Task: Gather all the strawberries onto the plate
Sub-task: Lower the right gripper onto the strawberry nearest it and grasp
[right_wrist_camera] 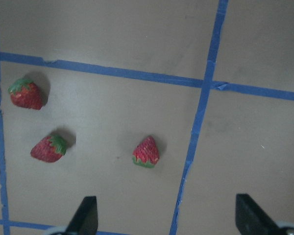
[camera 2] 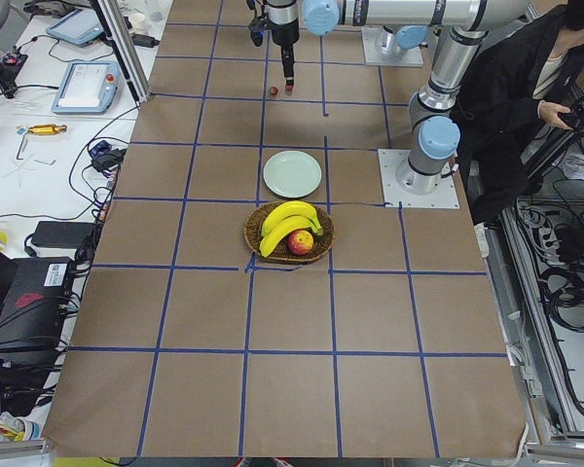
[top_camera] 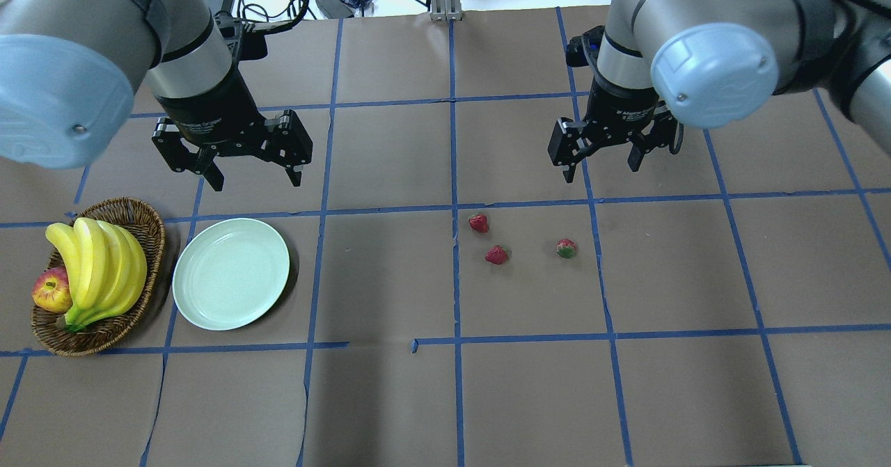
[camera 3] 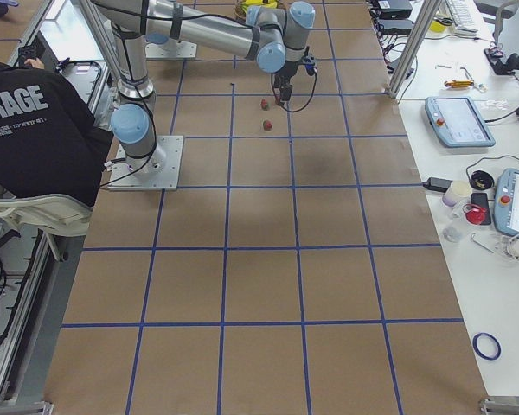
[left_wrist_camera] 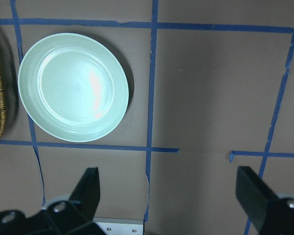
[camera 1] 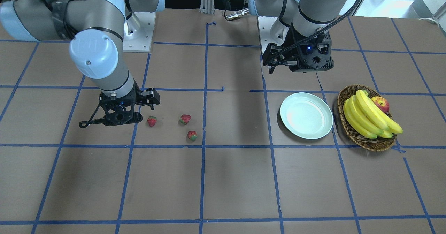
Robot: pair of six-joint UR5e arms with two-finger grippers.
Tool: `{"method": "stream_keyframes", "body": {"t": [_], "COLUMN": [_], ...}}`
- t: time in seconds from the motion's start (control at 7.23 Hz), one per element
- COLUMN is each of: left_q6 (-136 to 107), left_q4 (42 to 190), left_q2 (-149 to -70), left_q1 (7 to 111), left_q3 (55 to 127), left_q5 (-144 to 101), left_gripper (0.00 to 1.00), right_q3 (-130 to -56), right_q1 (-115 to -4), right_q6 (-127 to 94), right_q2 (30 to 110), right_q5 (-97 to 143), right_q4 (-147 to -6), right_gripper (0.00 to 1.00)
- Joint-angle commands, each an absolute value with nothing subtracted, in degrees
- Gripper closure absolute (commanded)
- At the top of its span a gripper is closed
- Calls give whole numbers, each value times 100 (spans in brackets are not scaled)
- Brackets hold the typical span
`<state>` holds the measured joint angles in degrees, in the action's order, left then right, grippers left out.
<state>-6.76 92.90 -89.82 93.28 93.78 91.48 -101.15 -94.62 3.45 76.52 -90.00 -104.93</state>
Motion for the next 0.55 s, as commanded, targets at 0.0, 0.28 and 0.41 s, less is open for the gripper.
{"method": "stream_keyframes", "body": {"t": [0.0,0.28,0.41], "left_q6": [-729,-835,-844], "left_q4": [9281,9290,9273], "left_q2": [-8983,-8991,-8991], "left_q1": [9334,9447,9483], "left_q3": [9517,9562,9571], "left_q5": [9141,9149,9149], "left_gripper": [0,0,0], "right_q3": [-10712,-10836,-10924], "right_q1": [-9475,-9475,-9475], "right_q6": [-189,-421,-465], "right_q2": [7226,7050,7031], "right_q5": [-9009,-9000,-9000], "right_q4": [-11380,-11443,-11443], "right_gripper": [0,0,0]}}
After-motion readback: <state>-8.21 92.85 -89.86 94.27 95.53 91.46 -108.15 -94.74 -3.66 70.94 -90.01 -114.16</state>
